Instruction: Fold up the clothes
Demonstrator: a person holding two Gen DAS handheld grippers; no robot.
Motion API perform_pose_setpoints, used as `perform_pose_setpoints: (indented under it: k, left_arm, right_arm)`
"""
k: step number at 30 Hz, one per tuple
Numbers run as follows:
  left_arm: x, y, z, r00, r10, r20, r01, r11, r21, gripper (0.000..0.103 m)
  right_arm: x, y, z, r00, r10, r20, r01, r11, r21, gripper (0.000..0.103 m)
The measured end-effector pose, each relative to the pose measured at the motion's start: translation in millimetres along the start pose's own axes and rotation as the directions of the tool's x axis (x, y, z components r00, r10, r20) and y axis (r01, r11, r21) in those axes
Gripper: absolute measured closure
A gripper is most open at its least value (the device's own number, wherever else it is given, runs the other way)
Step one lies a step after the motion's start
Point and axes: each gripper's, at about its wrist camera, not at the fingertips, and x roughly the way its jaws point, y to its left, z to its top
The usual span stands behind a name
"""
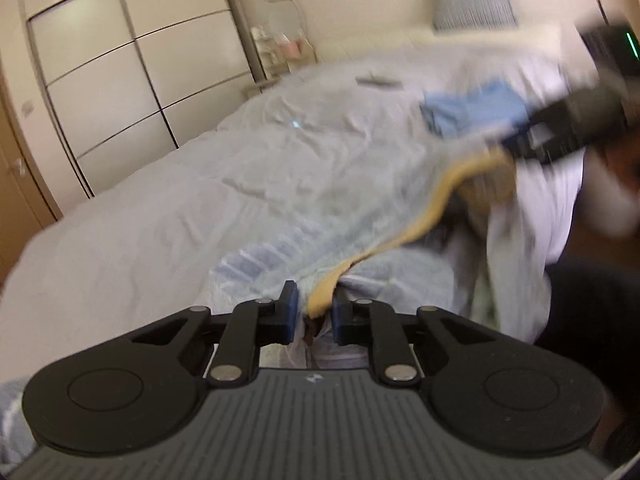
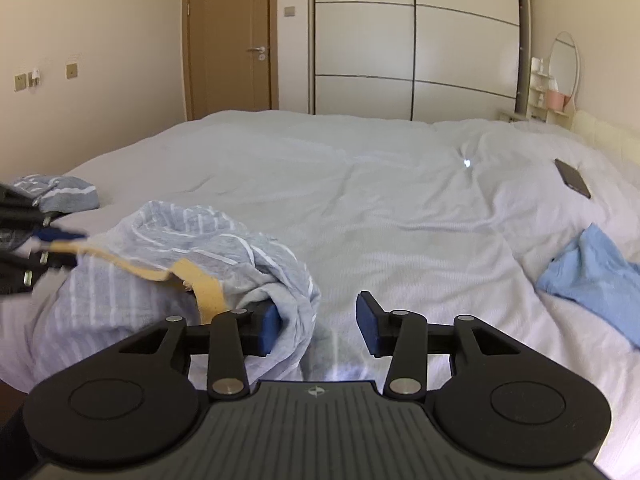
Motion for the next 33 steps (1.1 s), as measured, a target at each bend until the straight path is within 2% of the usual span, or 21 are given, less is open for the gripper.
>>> perform_pose_setpoints:
  k: [2, 5, 9, 13, 15, 17, 18, 20, 22, 23, 27, 29, 31, 33]
  left_arm:
    - [-1, 7, 7, 1.0, -0.026, 0.004, 0.026, 0.999, -0.026, 0.089]
    - [1, 7, 11, 1.0, -0.028, -0.006, 0.028, 1.0, -0.008, 0.089]
    - [7, 2, 7, 0.999, -0.031, -0.031, 0.031, 0.999, 0.013, 0.087]
    - [3, -6, 1, 0.999, 0.0, -0.049, 0.005, 0.996, 0.086, 0.07]
    - [-1, -9, -5, 0.998, 0.007, -0.058, 0.001, 0.992, 0.128, 0.069]
    - [-3, -9, -12, 0.997, 0.015, -0.073, -0.005, 0.99, 0.144, 0.067]
    - [-2, -9, -14, 0.997, 0.017, -0.081, -0.005, 0.988, 0.151, 0.066]
    - [1, -9, -20, 0.995, 0.02, -0.099, -0.004, 0.986, 0.168, 0.066]
    - [6, -12, -24, 0.993, 0.027, -0.112, -0.004, 0.979, 0.205, 0.066]
    - [9, -15, -25, 0.992, 0.032, -0.119, -0.004, 0.974, 0.228, 0.066]
    - [24, -19, -28, 0.99, 0.049, -0.133, -0.008, 0.955, 0.295, 0.066]
    - [29, -15, -25, 0.99, 0.053, -0.133, -0.01, 0.953, 0.304, 0.078]
    - [29, -5, -17, 0.991, 0.044, -0.127, -0.006, 0.959, 0.284, 0.084]
    - [27, 5, -9, 0.993, 0.03, -0.111, 0.0, 0.965, 0.263, 0.085]
  right_arm:
    - [-3, 6, -5, 1.0, 0.02, -0.008, -0.02, 1.0, -0.007, 0.055]
    - [-8, 18, -15, 0.998, 0.053, -0.027, -0.054, 0.998, -0.029, 0.052]
    - [-9, 51, -33, 0.998, 0.054, -0.031, -0.058, 0.982, -0.181, 0.036]
    - [3, 67, -38, 0.999, 0.028, -0.024, -0.033, 0.971, -0.237, 0.034]
    - [10, 66, -34, 1.0, 0.014, -0.026, -0.019, 0.974, -0.227, 0.039]
    - [14, 61, -29, 1.0, 0.004, -0.026, -0.01, 0.977, -0.213, 0.062]
    - [13, 56, -27, 1.0, 0.005, -0.022, -0.009, 0.978, -0.208, 0.067]
    - [11, 43, -21, 1.0, -0.019, -0.004, 0.018, 0.981, -0.191, 0.094]
    - [6, 28, -14, 0.999, -0.05, 0.019, 0.053, 0.985, -0.165, 0.096]
    - [4, 21, -11, 0.997, -0.069, 0.032, 0.073, 0.986, -0.147, 0.101]
    - [-3, -5, 0, 0.988, -0.14, 0.068, 0.146, 0.985, -0.096, 0.102]
    - [0, -13, 1, 0.987, -0.15, 0.055, 0.154, 0.984, -0.086, 0.102]
    - [2, -12, 0, 0.988, -0.147, 0.04, 0.15, 0.984, -0.091, 0.102]
    - [-2, -7, -3, 0.992, -0.117, 0.042, 0.121, 0.988, -0.097, 0.102]
